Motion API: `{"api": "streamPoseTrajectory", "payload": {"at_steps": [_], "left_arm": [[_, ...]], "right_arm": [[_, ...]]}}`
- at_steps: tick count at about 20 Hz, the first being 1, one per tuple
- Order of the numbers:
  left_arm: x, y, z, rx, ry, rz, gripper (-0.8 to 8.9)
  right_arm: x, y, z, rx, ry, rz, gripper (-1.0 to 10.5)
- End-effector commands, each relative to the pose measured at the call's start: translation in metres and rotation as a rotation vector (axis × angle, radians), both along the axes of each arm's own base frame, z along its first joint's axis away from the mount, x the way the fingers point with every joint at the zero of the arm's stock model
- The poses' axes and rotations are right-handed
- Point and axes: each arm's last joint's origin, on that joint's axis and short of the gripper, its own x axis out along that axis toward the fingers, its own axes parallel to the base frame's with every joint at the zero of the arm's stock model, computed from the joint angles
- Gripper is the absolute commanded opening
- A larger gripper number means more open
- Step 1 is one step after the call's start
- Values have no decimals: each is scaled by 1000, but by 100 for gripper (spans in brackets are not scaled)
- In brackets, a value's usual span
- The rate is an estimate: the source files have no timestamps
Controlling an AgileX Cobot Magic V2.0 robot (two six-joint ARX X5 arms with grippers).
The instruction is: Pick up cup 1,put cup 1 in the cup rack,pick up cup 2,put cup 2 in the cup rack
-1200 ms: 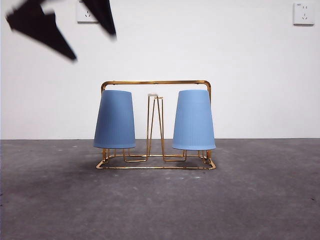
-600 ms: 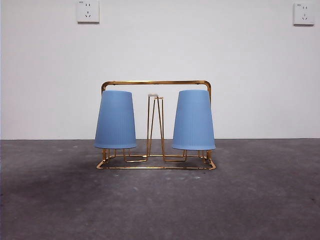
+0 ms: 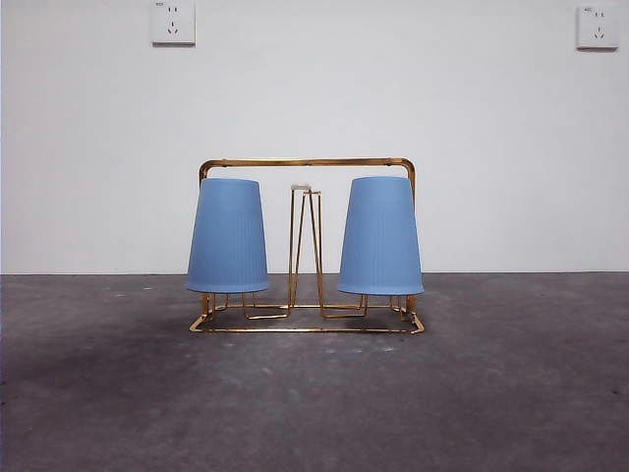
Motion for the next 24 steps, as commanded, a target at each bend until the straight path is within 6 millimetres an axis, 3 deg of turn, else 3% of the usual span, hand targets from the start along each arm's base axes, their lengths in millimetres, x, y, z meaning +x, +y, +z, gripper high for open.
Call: {"api": "streamPoseTrajectory", "payload": {"at_steps": [1, 11, 14, 18, 20, 24], "left_arm": [[3, -2, -2, 5, 14, -4, -4], [18, -11, -5, 46, -4, 17, -4], [31, -14, 1, 131, -205, 108, -4], [38, 6, 21, 133, -677, 178, -4], [33, 21, 11, 70, -851, 178, -4], [22, 47, -51, 139, -915, 390, -4]], "right_arm": [[0, 0, -4, -18, 26, -9, 3], [0, 0, -4, -18, 26, -9, 2], [0, 0, -4, -18, 26, -9, 2], [0, -1, -4, -18, 25, -9, 2], [0, 0, -4, -18, 26, -9, 2], [0, 0, -4, -18, 26, -9, 2]]}}
